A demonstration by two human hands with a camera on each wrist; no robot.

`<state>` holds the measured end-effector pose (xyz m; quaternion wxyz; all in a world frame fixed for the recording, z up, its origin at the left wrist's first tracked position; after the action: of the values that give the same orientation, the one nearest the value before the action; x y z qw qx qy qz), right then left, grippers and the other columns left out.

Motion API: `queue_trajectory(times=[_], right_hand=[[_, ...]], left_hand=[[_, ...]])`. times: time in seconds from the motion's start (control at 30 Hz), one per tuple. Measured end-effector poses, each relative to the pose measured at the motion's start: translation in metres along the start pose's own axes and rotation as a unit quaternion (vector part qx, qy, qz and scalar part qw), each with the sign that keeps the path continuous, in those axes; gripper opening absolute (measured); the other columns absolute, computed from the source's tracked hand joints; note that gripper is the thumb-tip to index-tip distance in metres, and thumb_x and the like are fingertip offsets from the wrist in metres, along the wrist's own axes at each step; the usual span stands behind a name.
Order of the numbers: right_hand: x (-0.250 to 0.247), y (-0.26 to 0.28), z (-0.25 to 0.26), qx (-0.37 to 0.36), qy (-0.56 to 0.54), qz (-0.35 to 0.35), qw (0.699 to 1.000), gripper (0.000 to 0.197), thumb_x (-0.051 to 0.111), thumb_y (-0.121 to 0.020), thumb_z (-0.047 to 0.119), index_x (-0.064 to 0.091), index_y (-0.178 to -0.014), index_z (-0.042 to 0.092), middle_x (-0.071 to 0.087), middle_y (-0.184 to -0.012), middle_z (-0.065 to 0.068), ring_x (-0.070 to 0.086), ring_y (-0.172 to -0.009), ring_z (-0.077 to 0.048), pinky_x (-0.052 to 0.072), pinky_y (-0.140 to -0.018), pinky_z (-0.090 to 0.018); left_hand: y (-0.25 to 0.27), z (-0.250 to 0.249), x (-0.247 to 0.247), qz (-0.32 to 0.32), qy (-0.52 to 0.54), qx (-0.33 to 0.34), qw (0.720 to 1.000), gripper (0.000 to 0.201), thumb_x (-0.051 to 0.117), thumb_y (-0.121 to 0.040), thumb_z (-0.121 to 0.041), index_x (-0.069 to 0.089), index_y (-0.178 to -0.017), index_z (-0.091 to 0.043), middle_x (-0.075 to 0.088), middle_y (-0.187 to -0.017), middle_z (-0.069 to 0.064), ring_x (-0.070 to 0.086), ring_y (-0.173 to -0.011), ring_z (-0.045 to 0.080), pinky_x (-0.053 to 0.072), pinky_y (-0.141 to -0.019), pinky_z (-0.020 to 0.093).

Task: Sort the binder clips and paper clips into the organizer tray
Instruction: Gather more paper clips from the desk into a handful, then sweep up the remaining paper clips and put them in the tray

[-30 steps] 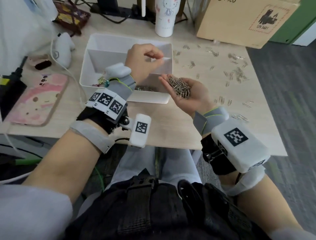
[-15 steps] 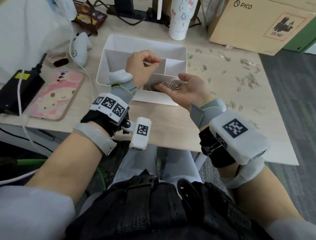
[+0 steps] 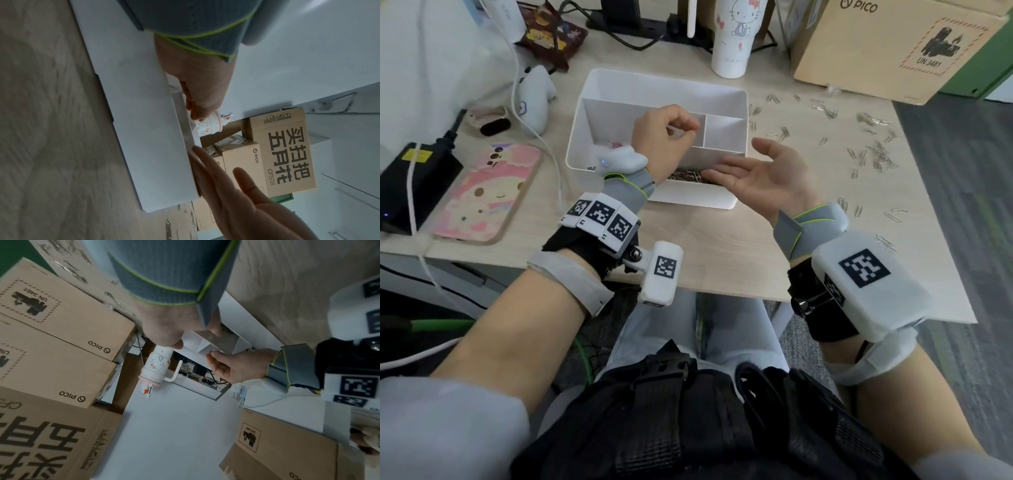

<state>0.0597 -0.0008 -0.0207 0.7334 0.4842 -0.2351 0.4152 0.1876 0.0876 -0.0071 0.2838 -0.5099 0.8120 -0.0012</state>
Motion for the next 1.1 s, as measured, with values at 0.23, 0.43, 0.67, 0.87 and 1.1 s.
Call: queue_trajectory(times=[0.23,0.43,0.67,0.87,1.1], right_hand=[[-0.029,0.009,0.012,-0.077,0.014,-0.018,0.997,0.033,0.035,-0.095,0.011,0.058,-0.093,-0.012,0.068,-0.087,-0.028,0.07,-0.077,-0.037,0.057,-0.08,-0.038],[-0.082,0.03,0.04,-0.167,0.052,-0.137,0.975,0.027,0.04,-0.093,0.012,0.059,-0.076,0.004,0.069,-0.058,-0.006,0.068,-0.053,-0.018,0.057,-0.055,-0.021],[-0.138,0.069,0.078,-0.282,0.161,-0.268,0.907,0.021,0.049,-0.086,0.01,0.062,-0.07,0.011,0.066,-0.063,0.002,0.051,-0.054,-0.01,0.04,-0.045,-0.014],[-0.166,0.107,0.097,-0.295,0.37,-0.323,0.82,0.017,0.062,-0.08,0.008,0.068,-0.095,0.015,0.057,-0.066,0.005,0.046,-0.052,-0.008,0.034,-0.042,-0.014],[-0.189,0.129,0.109,-0.235,0.539,-0.359,0.725,0.045,0.077,-0.069,0.003,0.063,-0.111,0.007,0.056,-0.069,0.0,0.047,-0.05,-0.01,0.041,-0.045,-0.015]], left_hand=[[0.008,-0.016,0.009,0.007,0.013,0.031,0.999,0.013,0.06,-0.079,-0.012,0.069,-0.087,-0.009,0.065,-0.084,-0.005,0.053,-0.071,-0.019,0.034,-0.064,0.0],[0.02,-0.04,0.033,0.031,0.035,0.041,0.998,0.015,0.057,-0.078,-0.013,0.069,-0.087,-0.01,0.064,-0.084,-0.008,0.054,-0.072,-0.01,0.041,-0.063,0.009],[0.045,-0.076,0.086,0.168,0.069,0.054,0.982,0.018,0.062,-0.078,-0.009,0.067,-0.095,-0.007,0.062,-0.08,-0.007,0.053,-0.058,-0.012,0.042,-0.059,0.005],[0.072,-0.077,0.131,0.321,-0.099,0.025,0.942,0.043,0.077,-0.072,-0.021,0.062,-0.112,-0.015,0.063,-0.114,0.004,0.059,-0.069,0.01,0.05,-0.062,0.017],[0.08,-0.055,0.151,0.31,-0.305,0.0,0.9,0.095,0.075,-0.057,-0.061,0.039,-0.132,-0.015,0.026,-0.141,0.016,0.036,-0.13,0.033,0.032,-0.11,0.042]])
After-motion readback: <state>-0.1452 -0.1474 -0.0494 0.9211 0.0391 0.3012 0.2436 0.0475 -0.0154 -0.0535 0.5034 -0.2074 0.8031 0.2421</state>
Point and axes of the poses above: each hand's wrist, its own y-axis away from the middle knuckle, its own x-axis out of the palm, z = x × y, the point moved 7 cm from there along -y, towards the middle knuckle
